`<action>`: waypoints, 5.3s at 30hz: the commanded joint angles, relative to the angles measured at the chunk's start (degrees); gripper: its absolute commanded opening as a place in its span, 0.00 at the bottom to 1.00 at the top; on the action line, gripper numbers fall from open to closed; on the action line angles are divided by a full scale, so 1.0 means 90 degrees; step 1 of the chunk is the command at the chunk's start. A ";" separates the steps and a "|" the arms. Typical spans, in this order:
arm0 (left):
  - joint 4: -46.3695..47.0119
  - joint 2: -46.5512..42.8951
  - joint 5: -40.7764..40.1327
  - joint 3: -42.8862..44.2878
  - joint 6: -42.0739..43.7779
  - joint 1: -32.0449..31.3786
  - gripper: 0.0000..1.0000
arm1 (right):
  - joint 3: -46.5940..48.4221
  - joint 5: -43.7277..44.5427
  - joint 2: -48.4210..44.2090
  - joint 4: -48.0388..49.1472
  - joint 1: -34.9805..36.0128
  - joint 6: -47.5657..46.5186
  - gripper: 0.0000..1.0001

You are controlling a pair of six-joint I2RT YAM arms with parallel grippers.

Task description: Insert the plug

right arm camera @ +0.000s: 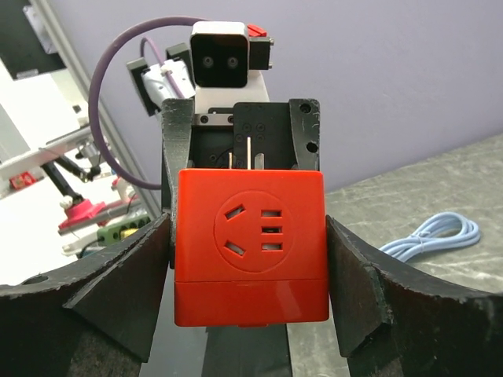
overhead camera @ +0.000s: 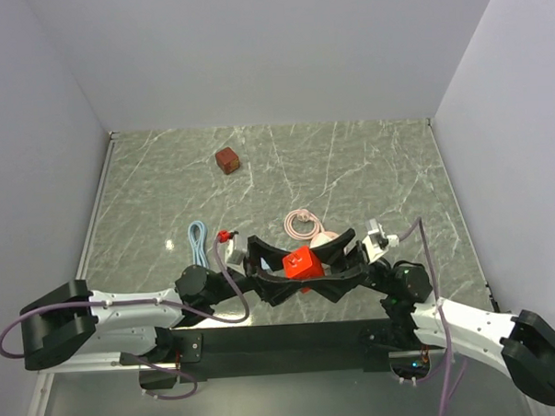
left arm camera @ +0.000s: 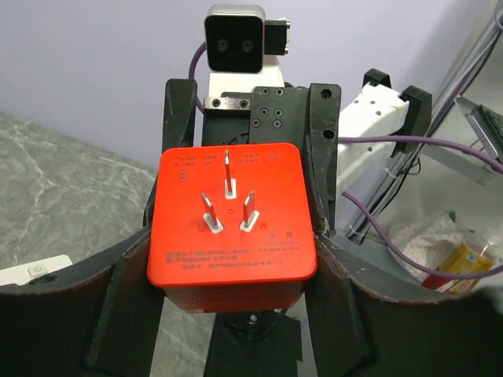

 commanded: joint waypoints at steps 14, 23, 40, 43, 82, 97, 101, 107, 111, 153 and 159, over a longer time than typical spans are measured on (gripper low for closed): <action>0.0363 -0.1094 0.0569 0.0053 0.0839 -0.0024 0.19 | 0.0362 0.0586 -0.1046 0.0682 -0.0035 -0.0773 0.00; 0.1918 -0.0643 -0.0112 -0.0318 0.0449 -0.0033 0.01 | 0.0274 0.0118 0.0087 0.2185 -0.0035 -0.0344 0.42; 0.2132 -0.1182 -0.0741 -0.0094 -0.0292 0.0006 0.01 | 0.0566 -0.0615 -0.0889 0.1221 -0.0035 -0.0314 0.95; 0.2435 -0.1074 -0.0545 0.0121 -0.0450 0.0006 0.01 | 0.0927 -0.0684 -0.0606 0.1288 -0.0035 -0.0226 0.95; 0.2670 -0.0703 0.0266 0.1019 -0.0225 -0.0004 0.01 | 0.1338 -0.0078 0.0448 0.2039 -0.0064 0.0613 0.98; 0.2680 -0.0634 0.0139 0.0903 -0.0060 -0.0014 0.01 | 0.0988 0.0194 0.0577 0.2880 -0.0064 0.0702 0.46; 0.2612 -0.0595 0.0188 0.0902 -0.0021 -0.0004 0.01 | 0.0870 0.0380 0.0089 0.2481 -0.0055 0.0439 0.00; 0.2252 -0.0556 -0.0026 0.0903 0.0047 -0.0014 0.24 | 0.0684 0.0633 -0.0263 0.2218 -0.0055 0.0156 0.00; 0.1821 -0.0683 -0.0475 0.0747 0.0252 -0.0014 0.40 | 0.0606 0.1082 -0.0614 0.1533 -0.0064 -0.0186 0.00; -0.1783 -0.1641 -0.6599 -0.2144 -0.0587 0.0787 0.99 | 0.4763 0.2959 0.0820 -0.9199 0.0170 -0.1358 0.00; -0.1305 -0.1211 -0.6424 -0.2340 -0.0655 0.0894 0.99 | 0.5419 0.3298 0.1259 -1.0205 0.0170 -0.1505 0.00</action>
